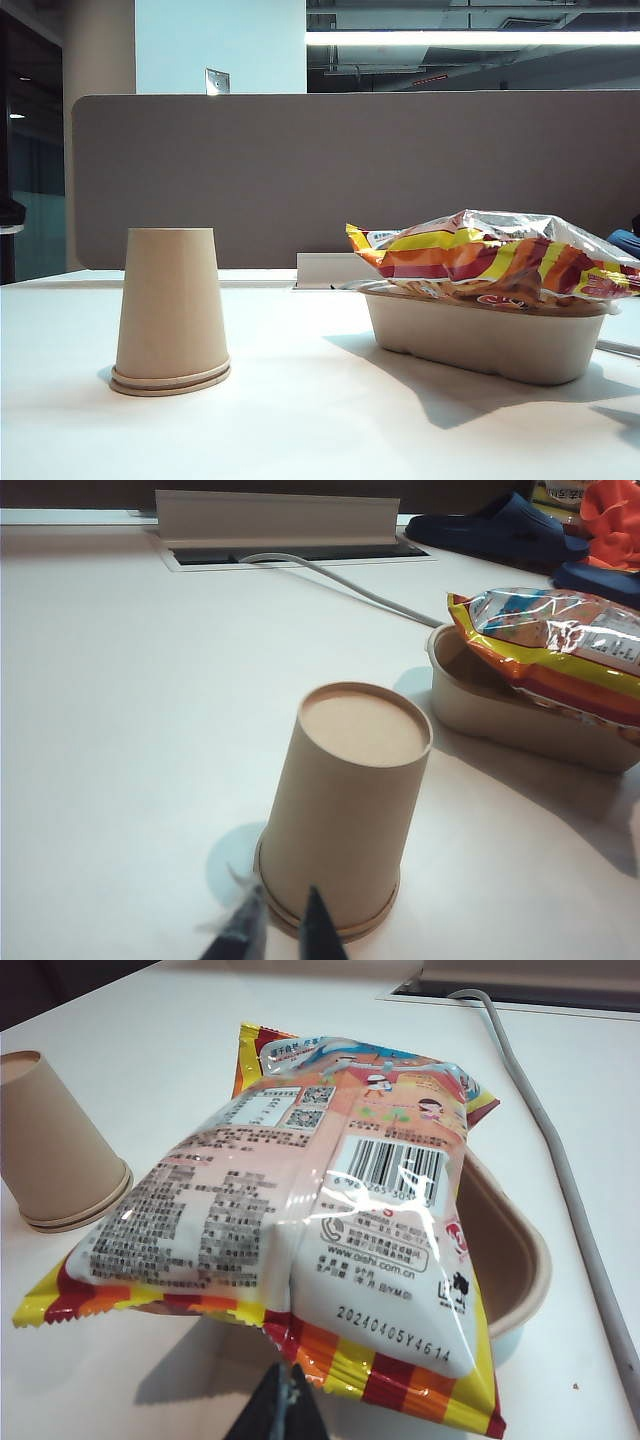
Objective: Pick up a bag of chips and put them in the box.
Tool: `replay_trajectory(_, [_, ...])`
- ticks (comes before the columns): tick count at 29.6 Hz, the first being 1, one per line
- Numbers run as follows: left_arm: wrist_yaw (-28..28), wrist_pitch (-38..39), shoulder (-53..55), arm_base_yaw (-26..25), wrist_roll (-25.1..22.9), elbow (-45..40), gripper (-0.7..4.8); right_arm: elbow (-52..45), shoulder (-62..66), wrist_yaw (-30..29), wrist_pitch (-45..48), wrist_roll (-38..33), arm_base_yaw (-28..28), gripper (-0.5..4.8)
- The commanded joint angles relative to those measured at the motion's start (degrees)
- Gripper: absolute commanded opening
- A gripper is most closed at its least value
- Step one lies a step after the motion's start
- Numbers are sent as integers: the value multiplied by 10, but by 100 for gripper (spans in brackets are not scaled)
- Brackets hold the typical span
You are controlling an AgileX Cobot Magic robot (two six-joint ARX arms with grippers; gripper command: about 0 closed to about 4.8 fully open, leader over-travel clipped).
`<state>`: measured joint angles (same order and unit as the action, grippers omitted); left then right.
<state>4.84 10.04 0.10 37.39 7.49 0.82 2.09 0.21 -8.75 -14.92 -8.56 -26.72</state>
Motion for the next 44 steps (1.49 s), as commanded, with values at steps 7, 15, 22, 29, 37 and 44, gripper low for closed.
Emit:
replay_trajectory(7, [3,2,0,0,0,-3,52,1,0,-1,5,-2,0,0])
replay_trajectory(15, [3,2,0,0,0,-3,52,1,0,-1,5,-2,0,0])
replay_trajectory(22, [3,2,0,0,0,-3,52,1,0,-2,5,-2,2,0])
replay_trajectory(29, [3,2,0,-2,0,-3,52,1,0,-2,5,-2,34,0])
replay_trajectory(37, [1,2,0,-108,0,-3,52,1,0,-1,5,-2,119,0])
replay_trajectory(44, [1,2,0,-241,0,-3,52,1,0,-1,5,-2,183,0])
